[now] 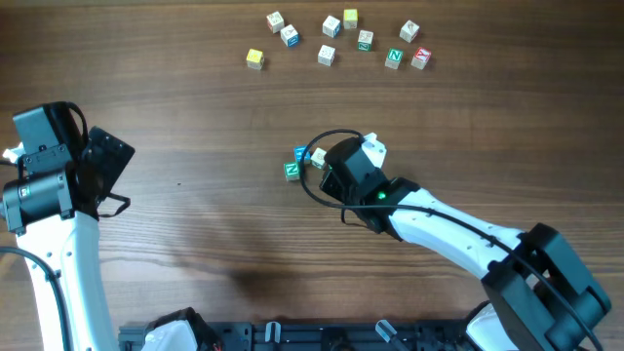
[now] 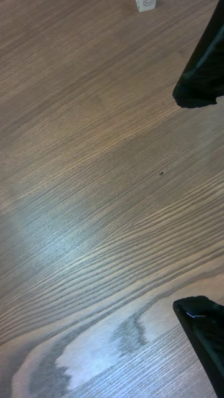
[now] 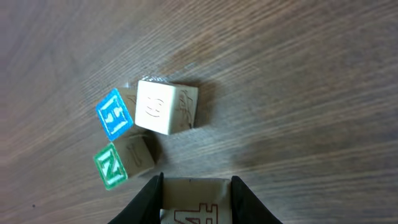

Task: Form a circle
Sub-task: 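Lower the block below the 6 block, next to the N block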

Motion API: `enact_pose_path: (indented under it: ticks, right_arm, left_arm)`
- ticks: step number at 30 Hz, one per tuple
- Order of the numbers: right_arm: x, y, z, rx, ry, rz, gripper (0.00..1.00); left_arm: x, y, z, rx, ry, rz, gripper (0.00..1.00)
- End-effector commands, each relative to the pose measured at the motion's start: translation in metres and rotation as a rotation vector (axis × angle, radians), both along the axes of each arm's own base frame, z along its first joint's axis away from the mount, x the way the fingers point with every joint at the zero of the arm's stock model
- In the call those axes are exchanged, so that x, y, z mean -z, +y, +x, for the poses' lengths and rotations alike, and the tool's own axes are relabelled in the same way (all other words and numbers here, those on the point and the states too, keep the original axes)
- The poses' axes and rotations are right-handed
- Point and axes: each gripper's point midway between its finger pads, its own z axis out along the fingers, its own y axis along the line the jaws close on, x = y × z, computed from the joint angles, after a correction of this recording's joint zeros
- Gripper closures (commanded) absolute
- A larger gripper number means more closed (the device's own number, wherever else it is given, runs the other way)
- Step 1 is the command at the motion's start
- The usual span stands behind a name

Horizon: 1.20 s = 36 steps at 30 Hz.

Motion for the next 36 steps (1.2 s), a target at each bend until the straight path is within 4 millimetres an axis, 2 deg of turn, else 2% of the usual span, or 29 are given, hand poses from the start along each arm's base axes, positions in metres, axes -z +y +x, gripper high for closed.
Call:
enact_pose_path:
  ticks: [1, 5, 7, 12, 23, 28, 31, 33, 36]
  right_arm:
    - [0.009, 0.004, 0.0, -0.056, -0.011, -0.027, 0.69]
    - [0.011, 0.007, 0.001, -0.067, -0.015, -0.024, 0.69]
    - [0.012, 0.007, 0.001, -0.066, -0.012, -0.026, 0.64]
    - [0.013, 0.007, 0.001, -0.066, -0.012, -0.025, 0.58]
    - [0.013, 0.008, 0.001, -0.068, -0.011, -0.021, 0.57]
    - [0.01, 0.016, 0.0, -0.09, -0.005, 0.018, 0.58]
    - [0.003, 0.03, -0.002, -0.131, -0.005, 0.085, 0.77]
    - [-0.001, 0.034, -0.001, -0.14, -0.015, 0.108, 0.95]
    - [-0.009, 0.043, 0.004, -0.155, -0.048, 0.148, 0.95]
  left_arm:
    - [-0.002, 0.004, 0.0, -0.022, -0.003, 0.006, 0.0]
    - [-0.002, 0.004, 0.0, -0.022, -0.003, 0.006, 0.0]
    - [-0.002, 0.004, 0.0, -0.022, -0.003, 0.006, 0.0]
    - [-0.002, 0.004, 0.0, -0.022, -0.003, 0.006, 0.0]
    - [-0.002, 0.004, 0.0, -0.022, -0.003, 0.006, 0.0]
    - [-0.002, 0.004, 0.0, -0.022, -0.003, 0.006, 0.0]
    - [-0.002, 0.004, -0.001, -0.022, -0.003, 0.007, 0.0]
    - [-0.002, 0.004, 0.0, -0.022, -0.003, 0.006, 0.0]
    - [-0.002, 0.004, 0.0, -0.022, -0.003, 0.006, 0.0]
